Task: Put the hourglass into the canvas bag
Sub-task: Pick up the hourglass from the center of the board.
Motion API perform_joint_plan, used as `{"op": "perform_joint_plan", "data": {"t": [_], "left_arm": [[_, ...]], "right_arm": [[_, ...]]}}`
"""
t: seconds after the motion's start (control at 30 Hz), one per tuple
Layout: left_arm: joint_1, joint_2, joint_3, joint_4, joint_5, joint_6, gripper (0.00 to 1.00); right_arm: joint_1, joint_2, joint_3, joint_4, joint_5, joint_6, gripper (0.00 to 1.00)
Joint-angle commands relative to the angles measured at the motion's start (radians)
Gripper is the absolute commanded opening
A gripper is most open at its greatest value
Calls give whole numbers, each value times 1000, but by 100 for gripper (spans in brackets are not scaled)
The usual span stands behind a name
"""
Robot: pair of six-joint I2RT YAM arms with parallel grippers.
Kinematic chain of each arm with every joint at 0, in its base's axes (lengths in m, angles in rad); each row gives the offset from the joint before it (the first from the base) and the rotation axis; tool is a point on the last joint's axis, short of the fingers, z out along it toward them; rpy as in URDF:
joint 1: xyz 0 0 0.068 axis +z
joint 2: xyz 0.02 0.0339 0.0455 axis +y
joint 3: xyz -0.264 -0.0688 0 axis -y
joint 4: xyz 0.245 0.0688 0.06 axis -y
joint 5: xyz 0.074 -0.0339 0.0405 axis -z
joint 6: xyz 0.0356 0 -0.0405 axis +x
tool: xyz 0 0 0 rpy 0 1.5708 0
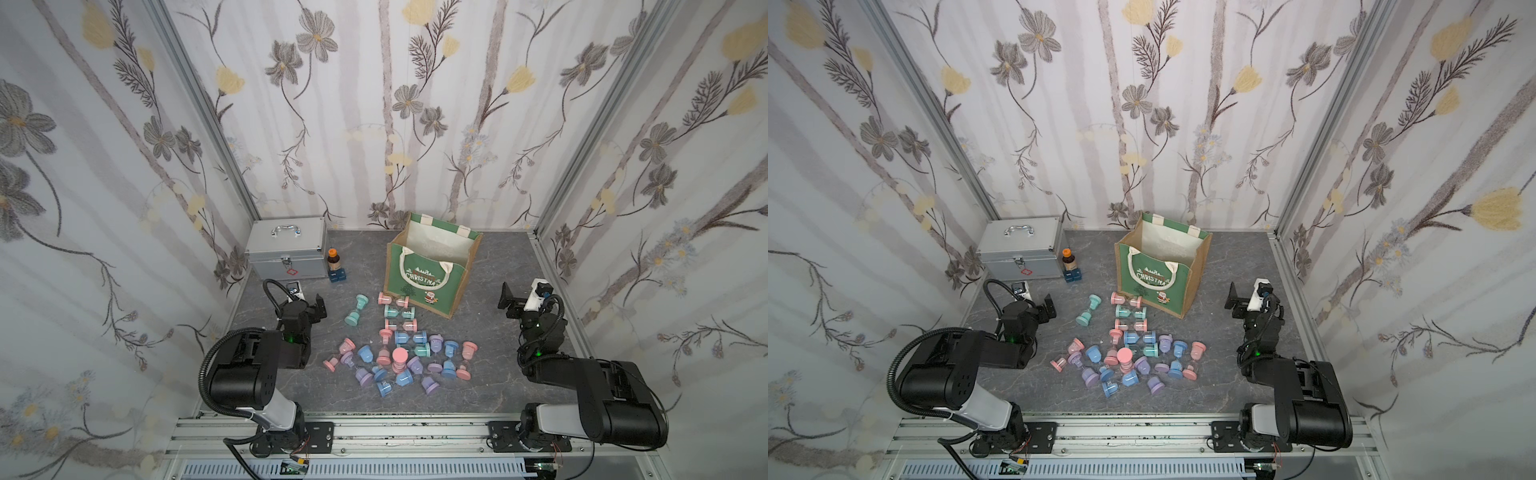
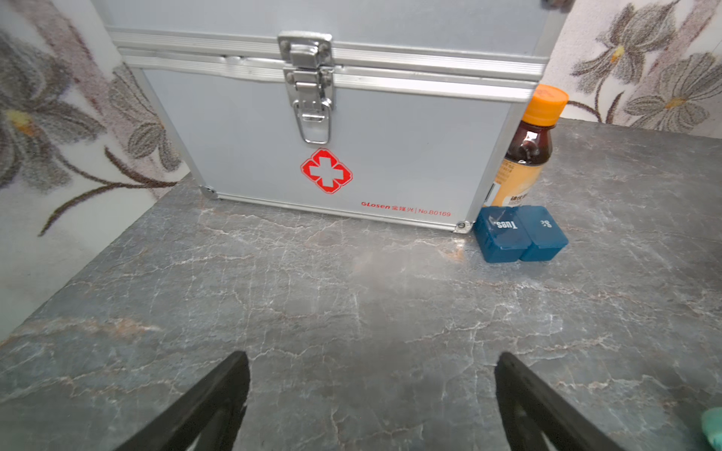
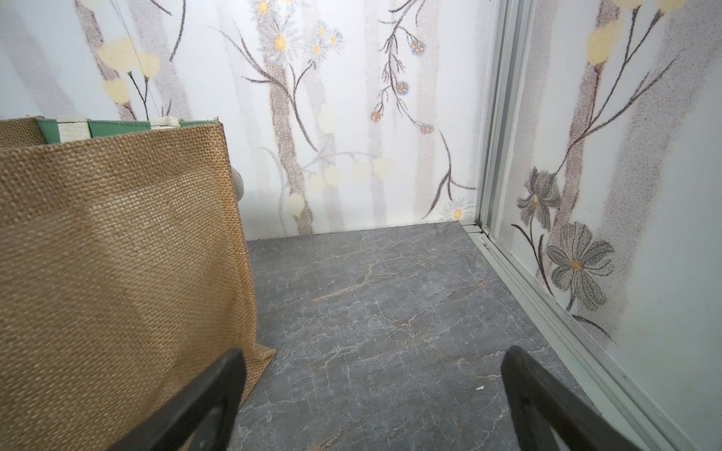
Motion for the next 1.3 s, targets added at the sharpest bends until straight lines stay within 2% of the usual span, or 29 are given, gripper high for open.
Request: {"op": "perform_joint_plan", "data": {"t": [0.0,0.13,0.27,0.37,0.4,0.5,0.6,0.67,0.73,0.8,0.9,1.03,1.27], "left_arm": [[1,1,-34,164,-29,-16,100],[1,-25,-56,186,-30,-16,100],[2,-117,-61,127,-15,-9,100],[1,-252,-33,-52,-16,-10,100],[1,-304,-9,-139,-15,-17,100],[3,-460,60,-361,-16,-116,100],[7,-549,104,-502,-61,-327,100],[12,-594,84,-514,-67,-364,100],[19,-644,30,-494,-125,-487,100],[26,-698,21,-535,-120,-540,100],[26,-747,112,-757,-63,-554,100],[21,-770,181,-930,28,-616,100],[-57,-761,295,-1188,172,-626,100]], "right_arm": [[0,-16,-28,96,16,3,100],[0,-92,-62,94,36,7,100],[0,-178,-62,21,51,10,100],[0,-281,-39,-98,77,28,100],[0,-319,-20,-167,114,71,100],[-1,-412,44,-359,175,233,100],[-4,-470,76,-454,53,248,100],[-7,-485,71,-467,57,335,100],[-10,-493,81,-513,52,413,100],[-10,-483,122,-600,14,432,100],[-6,-453,179,-708,-36,458,100],[61,-419,246,-827,-23,479,100],[329,-362,415,-1130,137,489,100]]}}
